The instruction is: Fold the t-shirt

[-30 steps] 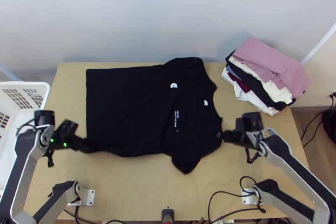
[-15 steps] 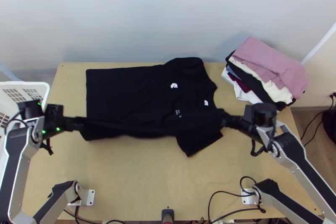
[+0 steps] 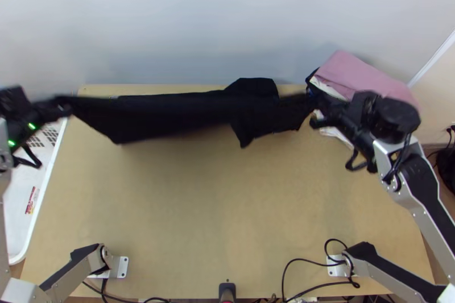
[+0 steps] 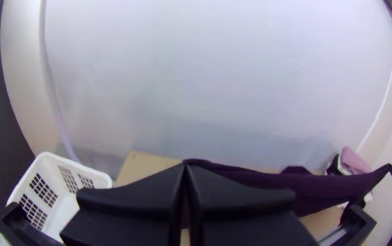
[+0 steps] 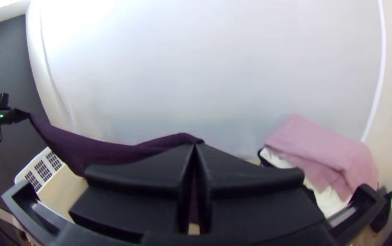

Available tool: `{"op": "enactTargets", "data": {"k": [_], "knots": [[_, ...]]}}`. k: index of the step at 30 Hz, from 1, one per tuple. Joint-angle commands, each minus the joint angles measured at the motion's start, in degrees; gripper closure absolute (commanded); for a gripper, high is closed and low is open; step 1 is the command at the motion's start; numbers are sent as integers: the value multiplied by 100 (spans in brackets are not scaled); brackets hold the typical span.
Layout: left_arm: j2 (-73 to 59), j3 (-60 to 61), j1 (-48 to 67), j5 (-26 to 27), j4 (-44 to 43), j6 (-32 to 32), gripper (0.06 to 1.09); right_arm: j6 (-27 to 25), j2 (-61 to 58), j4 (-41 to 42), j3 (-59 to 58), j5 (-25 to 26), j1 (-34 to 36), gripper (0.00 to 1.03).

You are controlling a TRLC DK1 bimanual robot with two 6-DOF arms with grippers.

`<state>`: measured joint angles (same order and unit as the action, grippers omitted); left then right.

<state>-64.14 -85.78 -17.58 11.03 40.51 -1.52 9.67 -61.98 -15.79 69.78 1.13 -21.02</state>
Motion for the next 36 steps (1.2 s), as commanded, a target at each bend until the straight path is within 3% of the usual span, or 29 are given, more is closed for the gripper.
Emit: {"op": "enactTargets", "data": {"k": [1,5,16,24,29,36], "knots": [[-187,-730,36,-417,-333,-455,105,-317,-218,674,563,177,-25,100],[-459,-1284,71,-751,-667,-542,105,-370,-711,1122,1258,265,10,100],[-2041,-3340,115,-1349,-764,-586,105,-378,-2627,982,4044,309,317,100],[-2999,-4140,132,-1612,-790,-692,105,-370,-3752,938,5204,503,537,100],[-2762,-4281,185,-1630,-826,-753,105,-308,-3497,894,5371,608,502,100],[-1821,-4289,194,-1639,-966,-903,105,-273,-2196,639,5169,608,300,100]]}}
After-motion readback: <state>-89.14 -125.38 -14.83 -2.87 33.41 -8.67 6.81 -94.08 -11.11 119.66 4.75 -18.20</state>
